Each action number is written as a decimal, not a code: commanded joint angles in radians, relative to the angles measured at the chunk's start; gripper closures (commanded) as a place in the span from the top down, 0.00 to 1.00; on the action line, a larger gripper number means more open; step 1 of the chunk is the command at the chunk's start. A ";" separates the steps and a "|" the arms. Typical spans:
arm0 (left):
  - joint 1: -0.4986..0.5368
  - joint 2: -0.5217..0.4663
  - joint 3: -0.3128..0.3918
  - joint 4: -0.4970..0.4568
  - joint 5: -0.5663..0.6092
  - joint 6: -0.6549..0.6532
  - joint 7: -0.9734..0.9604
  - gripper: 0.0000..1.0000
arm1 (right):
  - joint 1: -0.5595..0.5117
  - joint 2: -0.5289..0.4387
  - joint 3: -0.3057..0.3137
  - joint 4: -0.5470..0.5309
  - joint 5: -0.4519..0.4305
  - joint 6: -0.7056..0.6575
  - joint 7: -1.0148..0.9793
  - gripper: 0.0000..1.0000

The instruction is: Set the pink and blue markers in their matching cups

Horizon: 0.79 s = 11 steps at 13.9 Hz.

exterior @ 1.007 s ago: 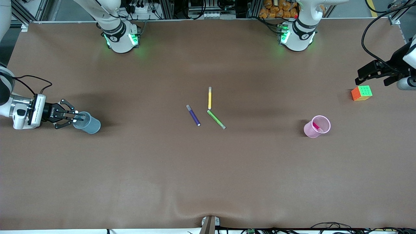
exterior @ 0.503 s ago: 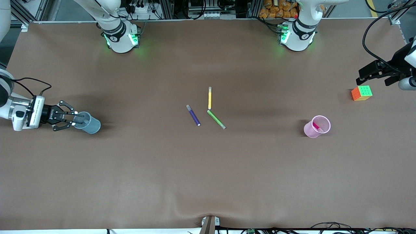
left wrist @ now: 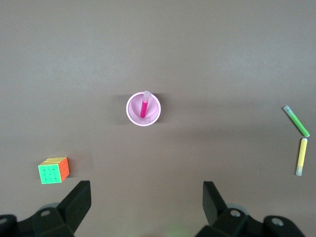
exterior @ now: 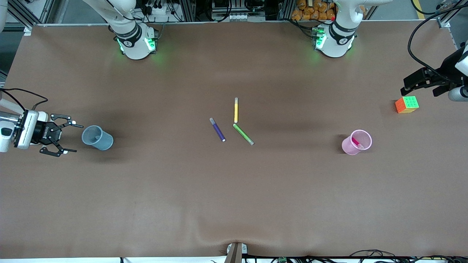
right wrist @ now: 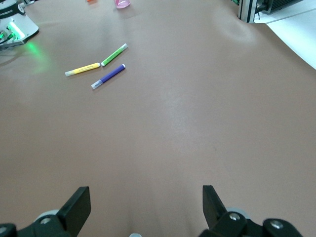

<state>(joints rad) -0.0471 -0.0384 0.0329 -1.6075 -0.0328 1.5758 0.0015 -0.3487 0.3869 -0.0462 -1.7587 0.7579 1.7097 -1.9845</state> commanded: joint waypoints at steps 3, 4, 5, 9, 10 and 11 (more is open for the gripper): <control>0.000 -0.003 0.004 0.011 0.001 -0.019 0.014 1.00 | 0.052 -0.058 0.005 0.041 -0.133 -0.030 0.266 1.00; 0.001 -0.003 0.004 0.011 0.001 -0.019 0.014 1.00 | 0.066 -0.074 0.005 0.047 -0.164 -0.036 0.332 1.00; 0.001 -0.003 0.004 0.011 -0.002 -0.019 0.014 1.00 | 0.083 -0.088 0.005 0.051 -0.176 -0.042 0.395 1.00; 0.001 -0.003 0.004 0.011 0.001 -0.019 0.012 1.00 | 0.144 -0.158 0.006 0.086 -0.303 -0.087 0.769 1.00; 0.001 -0.003 0.004 0.011 0.001 -0.019 0.012 1.00 | 0.164 -0.166 0.005 0.103 -0.328 -0.094 0.833 1.00; 0.000 -0.003 0.004 0.012 0.002 -0.019 0.011 1.00 | 0.177 -0.177 0.003 0.105 -0.350 -0.094 0.890 1.00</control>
<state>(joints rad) -0.0468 -0.0384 0.0336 -1.6075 -0.0328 1.5758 0.0015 -0.1987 0.2342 -0.0383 -1.6679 0.4626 1.6310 -1.2108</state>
